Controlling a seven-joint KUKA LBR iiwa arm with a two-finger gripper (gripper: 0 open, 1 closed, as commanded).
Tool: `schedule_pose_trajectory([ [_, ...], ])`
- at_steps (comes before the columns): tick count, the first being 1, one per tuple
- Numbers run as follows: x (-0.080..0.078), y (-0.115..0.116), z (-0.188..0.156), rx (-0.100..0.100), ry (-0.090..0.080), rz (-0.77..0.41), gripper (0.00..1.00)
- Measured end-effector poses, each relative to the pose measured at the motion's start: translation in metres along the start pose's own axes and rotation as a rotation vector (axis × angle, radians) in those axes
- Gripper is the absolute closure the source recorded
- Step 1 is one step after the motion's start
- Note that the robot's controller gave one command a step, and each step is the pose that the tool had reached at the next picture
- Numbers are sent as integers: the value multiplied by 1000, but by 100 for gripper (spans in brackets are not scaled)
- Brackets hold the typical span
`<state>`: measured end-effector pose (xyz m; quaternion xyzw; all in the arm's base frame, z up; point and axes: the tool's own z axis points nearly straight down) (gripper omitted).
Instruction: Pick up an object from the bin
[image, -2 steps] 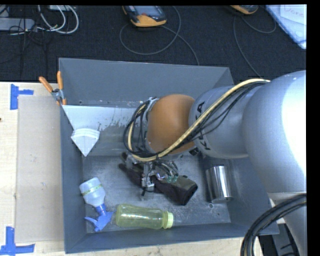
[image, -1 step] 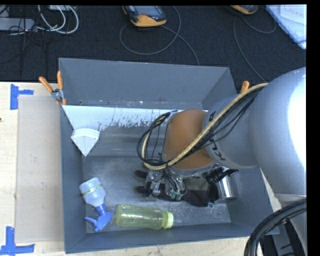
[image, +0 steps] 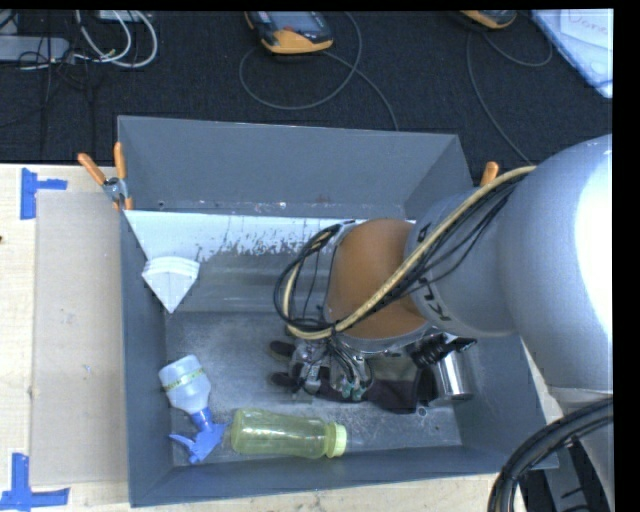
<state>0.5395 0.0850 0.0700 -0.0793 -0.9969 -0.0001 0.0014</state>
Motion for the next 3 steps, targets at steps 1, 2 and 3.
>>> schedule_pose_trajectory([
  [1, 6, 29, -118, -1, 1, -18, 100],
  [2, 6, 29, -118, -1, 1, -18, 100],
  [3, 8, 32, -167, 1, 7, -14, 100],
])
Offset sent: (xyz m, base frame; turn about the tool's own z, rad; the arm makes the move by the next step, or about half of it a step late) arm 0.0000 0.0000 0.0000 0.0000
